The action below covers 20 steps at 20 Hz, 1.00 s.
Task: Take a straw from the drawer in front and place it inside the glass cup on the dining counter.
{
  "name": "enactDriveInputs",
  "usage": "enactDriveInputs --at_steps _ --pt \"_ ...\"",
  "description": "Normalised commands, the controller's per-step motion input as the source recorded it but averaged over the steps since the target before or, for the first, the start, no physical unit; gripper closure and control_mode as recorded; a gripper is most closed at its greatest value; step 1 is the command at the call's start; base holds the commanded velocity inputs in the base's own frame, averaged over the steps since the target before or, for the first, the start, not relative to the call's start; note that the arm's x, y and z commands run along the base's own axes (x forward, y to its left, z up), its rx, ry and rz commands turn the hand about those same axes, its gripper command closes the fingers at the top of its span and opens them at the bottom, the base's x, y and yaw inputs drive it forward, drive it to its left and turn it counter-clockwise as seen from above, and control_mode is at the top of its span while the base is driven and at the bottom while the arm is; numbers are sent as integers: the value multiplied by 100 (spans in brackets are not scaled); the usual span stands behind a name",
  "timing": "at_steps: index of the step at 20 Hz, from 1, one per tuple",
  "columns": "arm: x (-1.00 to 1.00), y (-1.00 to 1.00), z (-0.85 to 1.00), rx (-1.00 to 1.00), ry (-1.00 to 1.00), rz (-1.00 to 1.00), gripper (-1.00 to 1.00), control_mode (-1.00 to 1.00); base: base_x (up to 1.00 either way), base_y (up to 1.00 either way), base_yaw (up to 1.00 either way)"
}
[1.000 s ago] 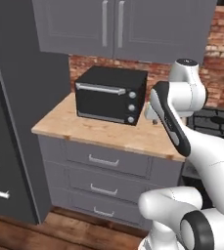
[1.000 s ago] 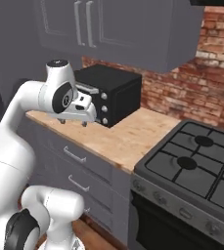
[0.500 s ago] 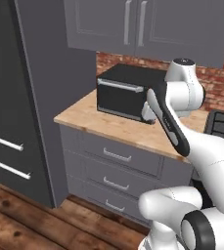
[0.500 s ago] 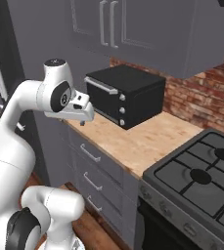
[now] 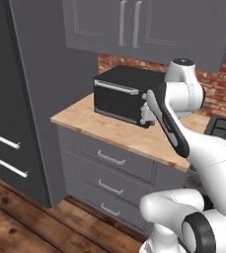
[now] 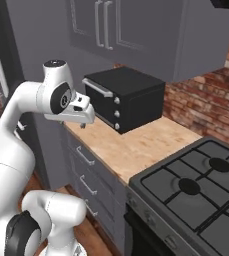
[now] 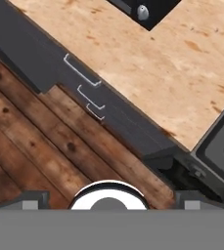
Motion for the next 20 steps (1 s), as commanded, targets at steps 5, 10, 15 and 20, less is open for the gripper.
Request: enactDriveInputs --at_steps 5,10,15,20 --pt "0 0 0 0 0 0 -100 100 0 -55 12" --pt "0 0 0 0 0 0 -100 100 1 -49 13" --pt "4 23 -19 -19 7 6 -100 -100 2 -5 2" --pt "0 95 -67 -51 11 10 -100 -100 0 0 0"
